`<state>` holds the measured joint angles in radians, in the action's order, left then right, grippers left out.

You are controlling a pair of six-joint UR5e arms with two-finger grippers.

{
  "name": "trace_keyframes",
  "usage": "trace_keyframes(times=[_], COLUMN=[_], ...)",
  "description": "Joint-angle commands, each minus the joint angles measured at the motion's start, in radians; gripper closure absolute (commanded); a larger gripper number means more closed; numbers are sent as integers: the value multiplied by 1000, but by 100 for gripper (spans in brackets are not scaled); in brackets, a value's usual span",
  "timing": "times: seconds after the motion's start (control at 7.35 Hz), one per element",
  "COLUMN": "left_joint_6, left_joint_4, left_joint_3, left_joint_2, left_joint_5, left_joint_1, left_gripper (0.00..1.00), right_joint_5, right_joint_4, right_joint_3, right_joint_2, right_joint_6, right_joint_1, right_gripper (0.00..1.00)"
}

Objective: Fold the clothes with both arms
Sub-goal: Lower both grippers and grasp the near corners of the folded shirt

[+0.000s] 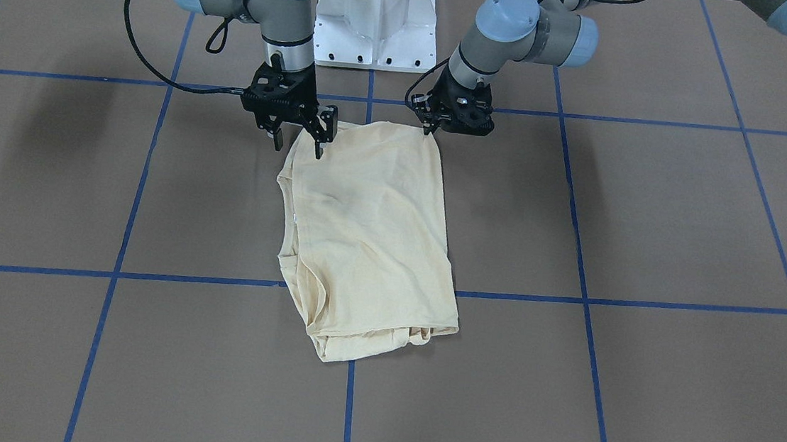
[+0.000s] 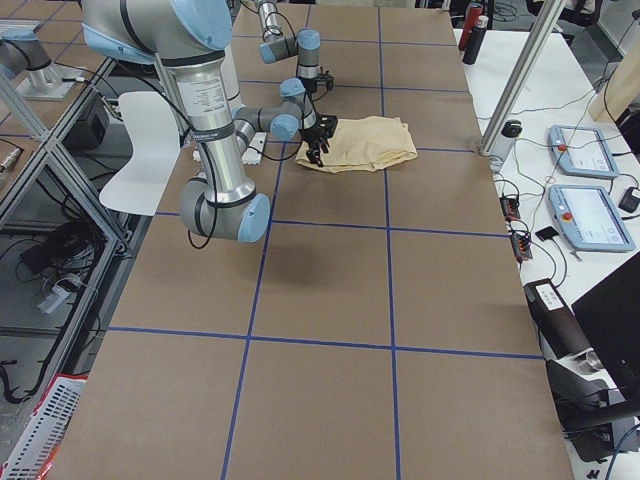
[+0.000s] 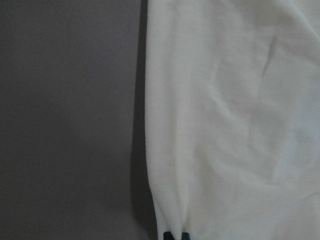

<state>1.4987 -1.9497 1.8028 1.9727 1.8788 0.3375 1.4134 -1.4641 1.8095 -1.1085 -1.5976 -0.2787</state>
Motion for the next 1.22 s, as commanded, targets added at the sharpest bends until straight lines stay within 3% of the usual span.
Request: trace_keyframes(times=[0.0,0.27,0.68,1.09], left_joint_6=[0,0,0,0], left_joint_4=[0,0,0,2], left_joint_3=[1,1,3,7], left_joint_2=[0,-2,-2,2], left_joint_5=[0,0,0,0], left_joint_1=[0,0,0,2], left_gripper=[100,100,100,100], right_joint_5=[-22,-22,-24,-21], right_joint_4=[-4,-4,-4,-4], right_joint_3=[-22,-21,-21,-3], right_joint_2=[1,3,3,-1], right_joint_6=[36,34,36,38], right_joint_1=[6,6,12,12], right_gripper=[34,51,100,100])
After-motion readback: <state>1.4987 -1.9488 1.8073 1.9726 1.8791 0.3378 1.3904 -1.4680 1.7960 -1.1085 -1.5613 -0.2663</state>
